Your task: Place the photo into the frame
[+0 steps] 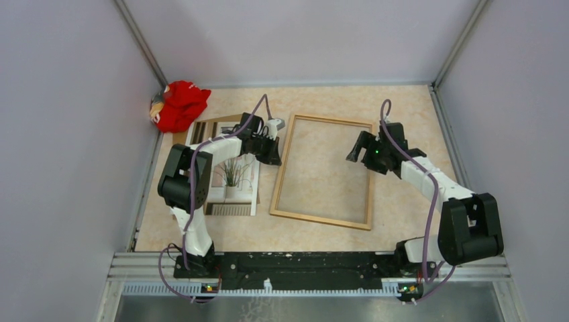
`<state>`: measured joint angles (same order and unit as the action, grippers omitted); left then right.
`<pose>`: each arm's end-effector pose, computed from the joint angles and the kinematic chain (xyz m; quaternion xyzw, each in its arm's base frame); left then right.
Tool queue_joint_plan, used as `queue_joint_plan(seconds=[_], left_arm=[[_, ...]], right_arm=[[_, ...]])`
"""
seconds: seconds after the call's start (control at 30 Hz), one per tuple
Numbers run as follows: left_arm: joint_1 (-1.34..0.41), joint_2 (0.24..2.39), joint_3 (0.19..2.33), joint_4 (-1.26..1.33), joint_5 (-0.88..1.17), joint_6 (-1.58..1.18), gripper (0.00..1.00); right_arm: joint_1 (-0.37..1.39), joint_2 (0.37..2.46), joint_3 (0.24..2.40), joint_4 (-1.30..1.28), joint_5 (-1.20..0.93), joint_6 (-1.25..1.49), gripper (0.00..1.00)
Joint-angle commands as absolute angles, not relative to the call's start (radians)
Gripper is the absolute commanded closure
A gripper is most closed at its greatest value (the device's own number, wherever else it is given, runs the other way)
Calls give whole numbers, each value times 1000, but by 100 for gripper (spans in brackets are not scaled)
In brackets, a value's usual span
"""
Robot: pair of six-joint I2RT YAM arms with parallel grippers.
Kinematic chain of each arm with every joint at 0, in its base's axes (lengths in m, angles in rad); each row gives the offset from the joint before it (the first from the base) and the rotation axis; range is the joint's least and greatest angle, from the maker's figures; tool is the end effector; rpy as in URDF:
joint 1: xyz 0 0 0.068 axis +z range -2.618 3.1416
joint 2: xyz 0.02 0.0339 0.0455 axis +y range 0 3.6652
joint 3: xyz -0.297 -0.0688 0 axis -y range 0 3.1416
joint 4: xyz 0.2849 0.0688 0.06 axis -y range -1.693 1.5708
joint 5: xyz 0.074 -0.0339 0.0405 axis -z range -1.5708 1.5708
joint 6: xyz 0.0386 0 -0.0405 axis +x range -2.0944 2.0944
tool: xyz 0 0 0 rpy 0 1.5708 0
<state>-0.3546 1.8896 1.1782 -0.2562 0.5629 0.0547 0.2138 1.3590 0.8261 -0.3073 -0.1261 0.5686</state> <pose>0.3947 -0.1681 0.1671 0.2672 0.8814 -0.3049 0.2425 0.3003 0.0702 0.2272 0.1423 0.9215 0.1903 0.3071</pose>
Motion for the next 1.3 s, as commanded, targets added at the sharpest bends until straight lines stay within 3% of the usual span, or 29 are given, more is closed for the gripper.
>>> queue_joint_plan(seconds=[0.0, 0.83, 1.27], left_arm=[[-376, 1940, 1159, -292, 517, 89, 100], [-375, 1934, 1161, -296, 517, 88, 100], [-377, 1943, 1167, -297, 522, 88, 100]], right_arm=[[199, 1364, 835, -306, -117, 569, 14], [134, 1438, 761, -248, -154, 547, 14], [129, 1450, 724, -164, -285, 613, 15]])
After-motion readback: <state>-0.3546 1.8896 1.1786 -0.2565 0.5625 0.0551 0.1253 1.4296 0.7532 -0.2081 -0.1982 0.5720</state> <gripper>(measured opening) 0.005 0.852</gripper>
